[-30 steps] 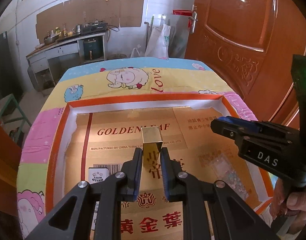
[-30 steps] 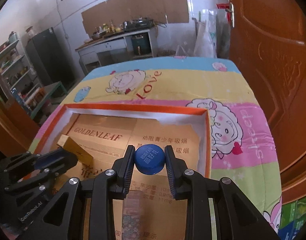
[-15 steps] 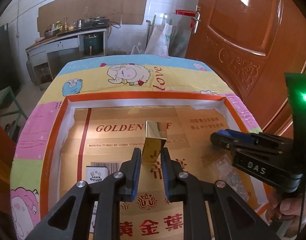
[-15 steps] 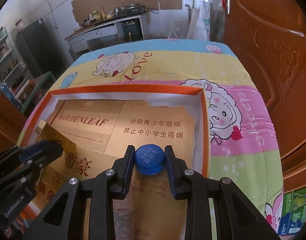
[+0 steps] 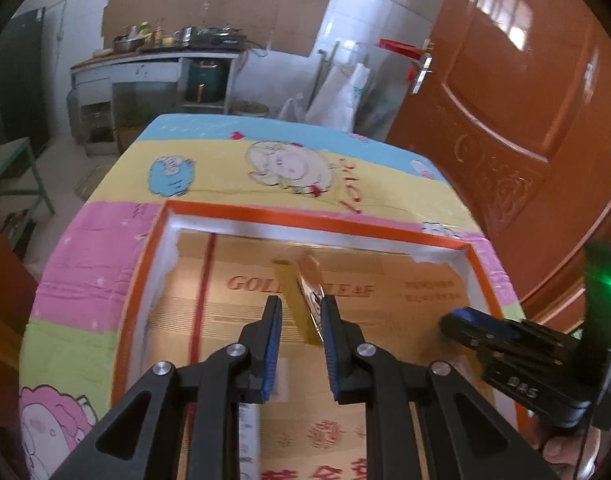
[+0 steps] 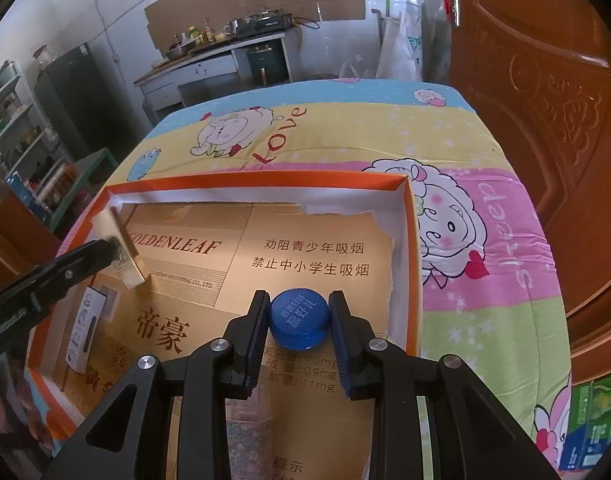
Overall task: Organize rigid objects
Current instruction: 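Release the blue cap with the right tool while the left tool releases the gold box in the tray, then withdraw both open tools from the tray toward the remaining caps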
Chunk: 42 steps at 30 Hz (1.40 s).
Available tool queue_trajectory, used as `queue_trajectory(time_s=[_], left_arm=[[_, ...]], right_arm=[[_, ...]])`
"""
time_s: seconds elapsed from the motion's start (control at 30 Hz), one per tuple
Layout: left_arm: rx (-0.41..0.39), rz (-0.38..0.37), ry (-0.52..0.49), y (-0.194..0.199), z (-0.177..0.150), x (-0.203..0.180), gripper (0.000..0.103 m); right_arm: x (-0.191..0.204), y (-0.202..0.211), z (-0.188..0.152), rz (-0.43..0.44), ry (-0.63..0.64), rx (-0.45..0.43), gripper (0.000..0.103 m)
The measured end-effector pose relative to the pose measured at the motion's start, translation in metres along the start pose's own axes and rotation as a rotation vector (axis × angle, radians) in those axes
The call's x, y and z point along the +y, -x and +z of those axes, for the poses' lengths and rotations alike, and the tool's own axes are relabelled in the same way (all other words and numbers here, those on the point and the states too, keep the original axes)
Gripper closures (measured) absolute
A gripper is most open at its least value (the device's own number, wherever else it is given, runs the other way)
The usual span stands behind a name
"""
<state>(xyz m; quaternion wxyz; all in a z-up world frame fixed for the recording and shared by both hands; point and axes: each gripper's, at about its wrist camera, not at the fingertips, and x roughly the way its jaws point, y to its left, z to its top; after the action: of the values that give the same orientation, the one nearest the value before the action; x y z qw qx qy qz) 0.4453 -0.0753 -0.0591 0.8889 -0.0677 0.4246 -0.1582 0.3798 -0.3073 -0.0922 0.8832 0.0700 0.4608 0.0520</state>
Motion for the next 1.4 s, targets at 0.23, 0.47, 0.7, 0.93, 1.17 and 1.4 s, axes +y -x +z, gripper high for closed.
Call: queue_trajectory(time_s=[0.23, 0.47, 0.7, 0.93, 1.17, 1.4], left_arm=[[-0.010, 0.001, 0.009, 0.002, 0.000, 0.007, 0.083], [-0.029, 0.012, -0.015, 0.005, -0.002, 0.002, 0.083], [-0.060, 0.040, -0.044, 0.017, -0.004, -0.002, 0.061], [-0.129, 0.048, -0.082, 0.058, -0.010, -0.012, 0.061], [-0.244, 0.108, -0.159, 0.125, -0.033, -0.018, 0.061], [-0.334, 0.112, -0.162, 0.187, -0.072, -0.009, 0.061]], right_arm=[[0.001, 0.000, 0.000, -0.005, 0.003, 0.000, 0.072], [0.003, -0.003, 0.000, -0.034, 0.015, 0.002, 0.071], [0.002, 0.004, 0.001, -0.026, 0.002, -0.022, 0.055], [0.010, 0.037, -0.002, -0.027, 0.003, -0.098, 0.055], [0.032, 0.082, -0.020, -0.049, 0.022, -0.163, 0.055], [0.064, 0.134, -0.065, -0.058, 0.081, -0.208, 0.055]])
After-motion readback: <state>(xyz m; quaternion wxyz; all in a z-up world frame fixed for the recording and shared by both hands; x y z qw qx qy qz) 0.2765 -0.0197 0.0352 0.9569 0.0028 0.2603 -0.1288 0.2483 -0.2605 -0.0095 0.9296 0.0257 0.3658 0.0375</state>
